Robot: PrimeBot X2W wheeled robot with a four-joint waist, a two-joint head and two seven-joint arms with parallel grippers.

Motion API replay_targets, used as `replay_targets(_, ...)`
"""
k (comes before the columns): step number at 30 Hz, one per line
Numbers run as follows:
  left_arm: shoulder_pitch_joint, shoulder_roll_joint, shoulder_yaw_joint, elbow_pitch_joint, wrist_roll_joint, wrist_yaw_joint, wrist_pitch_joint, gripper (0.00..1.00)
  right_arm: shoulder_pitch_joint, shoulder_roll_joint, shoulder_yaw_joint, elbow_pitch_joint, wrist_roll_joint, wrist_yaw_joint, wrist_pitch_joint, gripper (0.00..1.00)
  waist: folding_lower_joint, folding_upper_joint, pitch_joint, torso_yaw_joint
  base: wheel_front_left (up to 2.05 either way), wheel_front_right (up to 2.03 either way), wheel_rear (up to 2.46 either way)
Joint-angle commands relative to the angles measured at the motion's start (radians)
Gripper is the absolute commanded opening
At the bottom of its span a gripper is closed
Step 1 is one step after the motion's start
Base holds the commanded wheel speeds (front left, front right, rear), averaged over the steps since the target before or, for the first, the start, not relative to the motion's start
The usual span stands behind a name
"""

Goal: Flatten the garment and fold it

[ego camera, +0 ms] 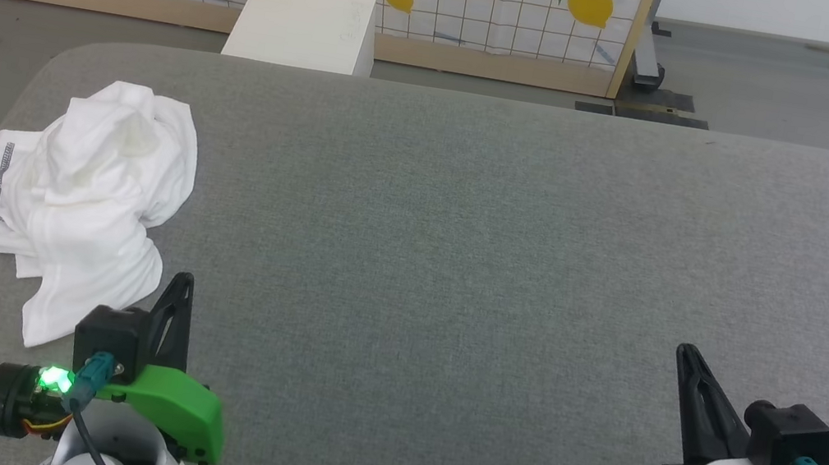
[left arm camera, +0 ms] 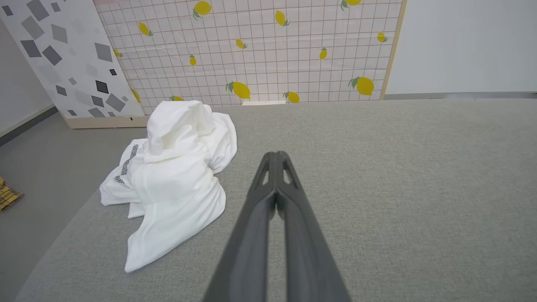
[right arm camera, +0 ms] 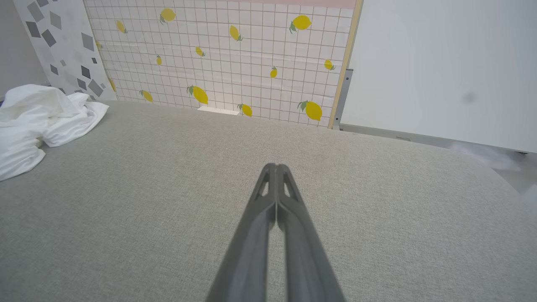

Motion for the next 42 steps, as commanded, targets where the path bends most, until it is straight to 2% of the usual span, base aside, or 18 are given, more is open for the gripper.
replay_targets(1,0.011,-0.004,0.003,-0.003,0.013,0.007,0.001,0.00,-0.011,0.002,0.001,-0.005,-0.006,-0.002,0.000,0.00,0.0000,0.0000,0.000,0.000,0.00,0.00,0.00)
replay_targets(14,0.011,-0.004,0.003,-0.003,0.013,0.007,0.001,0.00,-0.011,0.002,0.001,-0.005,-0.006,-0.002,0.000,0.00,0.0000,0.0000,0.000,0.000,0.00,0.00,0.00)
replay_targets(15,0.000,0.000,0.000,0.000,0.000,0.000,0.000,1.00,0.000,0.000,0.000,0.000,0.000,0.000,0.000,1.00,0.0000,0.0000,0.000,0.000,0.00,0.00,0.00)
replay_targets(29,-0.011,0.001,-0.022,0.021,-0.034,0.016,-0.031,1.00,-0.011,0.000,-0.003,0.013,0.002,0.000,-0.025,1.00,0.0000,0.0000,0.002,0.020,0.00,0.00,0.00)
replay_targets(42,-0.020,0.004,-0.028,0.032,-0.053,0.036,-0.058,1.00,-0.022,0.000,-0.009,0.016,-0.001,0.000,-0.041,1.00,0.0000,0.0000,0.014,0.110,0.00,0.00,0.00)
